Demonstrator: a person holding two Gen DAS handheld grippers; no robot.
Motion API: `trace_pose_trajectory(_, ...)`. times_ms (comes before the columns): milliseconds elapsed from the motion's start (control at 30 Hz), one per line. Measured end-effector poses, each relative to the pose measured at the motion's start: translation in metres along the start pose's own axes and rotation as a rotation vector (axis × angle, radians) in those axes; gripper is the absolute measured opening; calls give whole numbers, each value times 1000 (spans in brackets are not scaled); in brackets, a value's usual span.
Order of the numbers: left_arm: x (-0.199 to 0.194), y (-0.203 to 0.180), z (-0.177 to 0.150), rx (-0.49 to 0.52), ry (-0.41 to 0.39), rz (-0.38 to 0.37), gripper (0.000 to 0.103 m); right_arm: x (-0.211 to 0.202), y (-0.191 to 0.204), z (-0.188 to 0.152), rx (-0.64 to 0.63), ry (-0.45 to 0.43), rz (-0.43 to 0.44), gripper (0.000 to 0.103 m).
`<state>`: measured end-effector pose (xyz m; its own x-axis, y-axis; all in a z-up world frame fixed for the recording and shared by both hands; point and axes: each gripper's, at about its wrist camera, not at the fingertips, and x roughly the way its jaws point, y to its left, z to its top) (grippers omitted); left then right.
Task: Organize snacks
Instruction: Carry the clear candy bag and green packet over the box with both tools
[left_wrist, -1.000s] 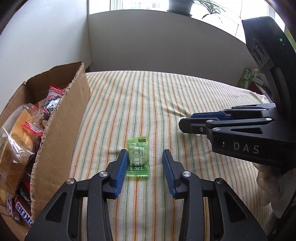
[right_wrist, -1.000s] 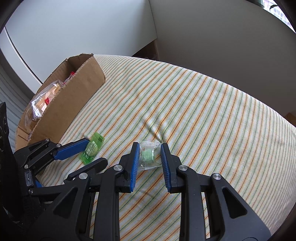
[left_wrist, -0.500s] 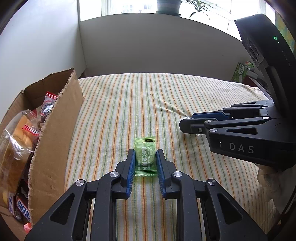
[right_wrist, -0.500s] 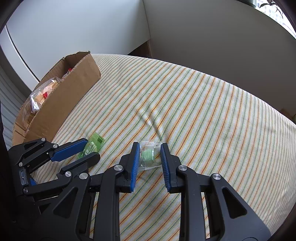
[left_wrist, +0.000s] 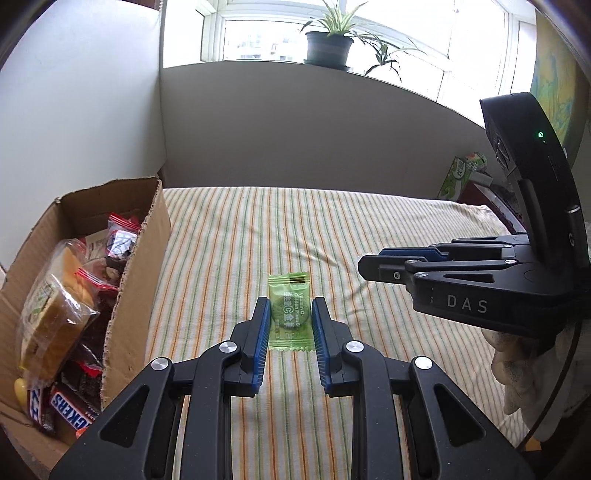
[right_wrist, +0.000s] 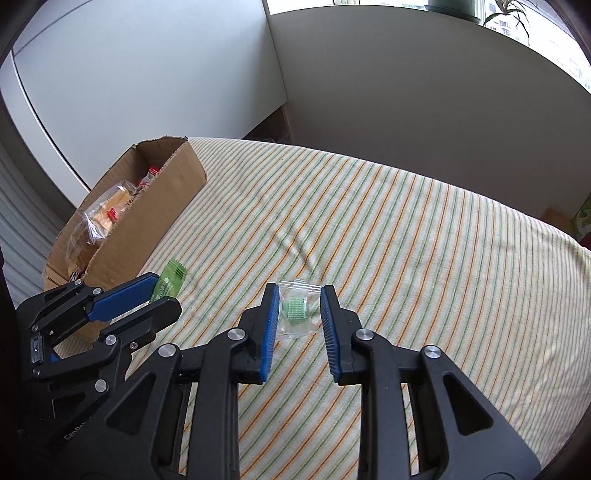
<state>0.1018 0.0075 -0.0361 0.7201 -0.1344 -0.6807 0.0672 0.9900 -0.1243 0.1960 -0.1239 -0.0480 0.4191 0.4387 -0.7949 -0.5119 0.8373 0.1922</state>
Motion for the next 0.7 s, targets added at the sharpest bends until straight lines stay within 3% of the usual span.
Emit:
trace_pose_trajectory(367,-44,28,8,-46,-103,-9,21,-23,47,20,-37,-76,39,24)
trace_pose_trajectory(700,-79,83,13,-111,-195,57,21,-10,98,50,-59,-104,113,24)
